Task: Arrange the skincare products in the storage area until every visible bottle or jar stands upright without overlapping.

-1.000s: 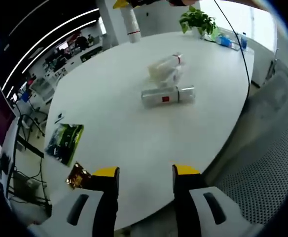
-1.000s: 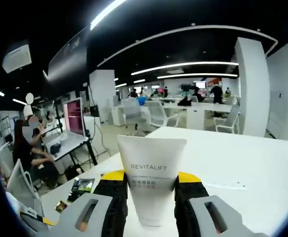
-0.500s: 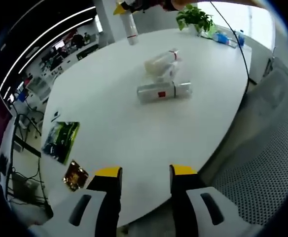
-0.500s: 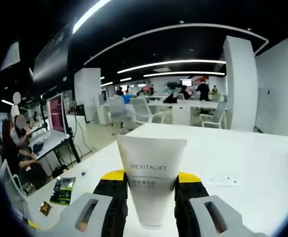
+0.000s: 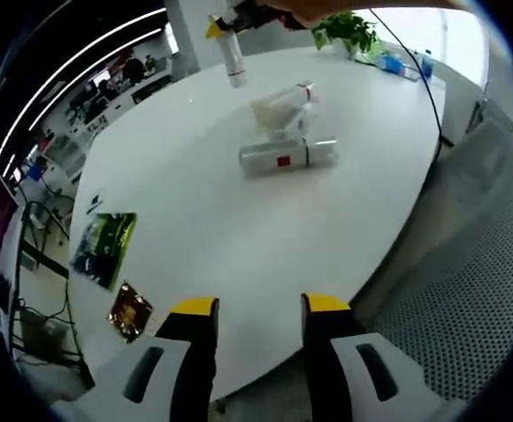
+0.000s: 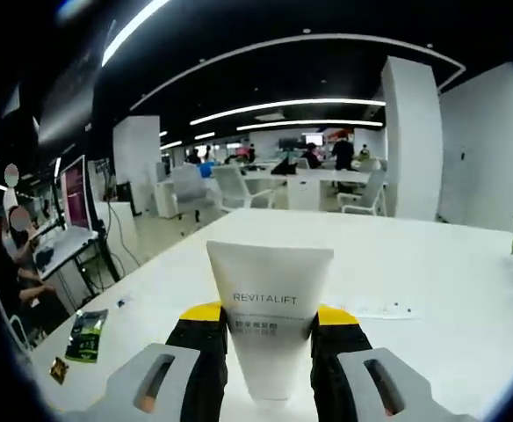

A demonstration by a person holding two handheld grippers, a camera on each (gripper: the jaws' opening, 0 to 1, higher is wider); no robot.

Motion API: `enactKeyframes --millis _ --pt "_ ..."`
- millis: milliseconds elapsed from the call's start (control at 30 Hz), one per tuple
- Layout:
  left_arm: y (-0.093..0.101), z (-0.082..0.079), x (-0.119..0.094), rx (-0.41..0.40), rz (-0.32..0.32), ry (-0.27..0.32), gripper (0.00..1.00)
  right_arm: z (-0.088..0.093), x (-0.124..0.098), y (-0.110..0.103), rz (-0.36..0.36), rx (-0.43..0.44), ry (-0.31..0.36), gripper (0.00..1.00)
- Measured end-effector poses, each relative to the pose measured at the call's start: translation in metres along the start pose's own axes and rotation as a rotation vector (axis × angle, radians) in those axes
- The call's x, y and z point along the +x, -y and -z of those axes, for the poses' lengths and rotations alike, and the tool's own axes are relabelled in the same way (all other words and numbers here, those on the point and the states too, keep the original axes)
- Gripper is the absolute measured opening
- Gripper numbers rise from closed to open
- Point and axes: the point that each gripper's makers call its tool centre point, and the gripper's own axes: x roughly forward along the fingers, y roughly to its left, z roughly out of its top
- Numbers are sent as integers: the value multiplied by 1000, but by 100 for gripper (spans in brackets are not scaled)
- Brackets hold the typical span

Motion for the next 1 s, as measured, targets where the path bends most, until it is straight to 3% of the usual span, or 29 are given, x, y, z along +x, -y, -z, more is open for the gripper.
enactKeyframes --millis 533,1000 --pt "1 4 1 2 10 -16 31 27 19 12 68 11 -25 31" --pt "1 6 1 4 12 -24 31 37 16 23 116 -8 -4 31"
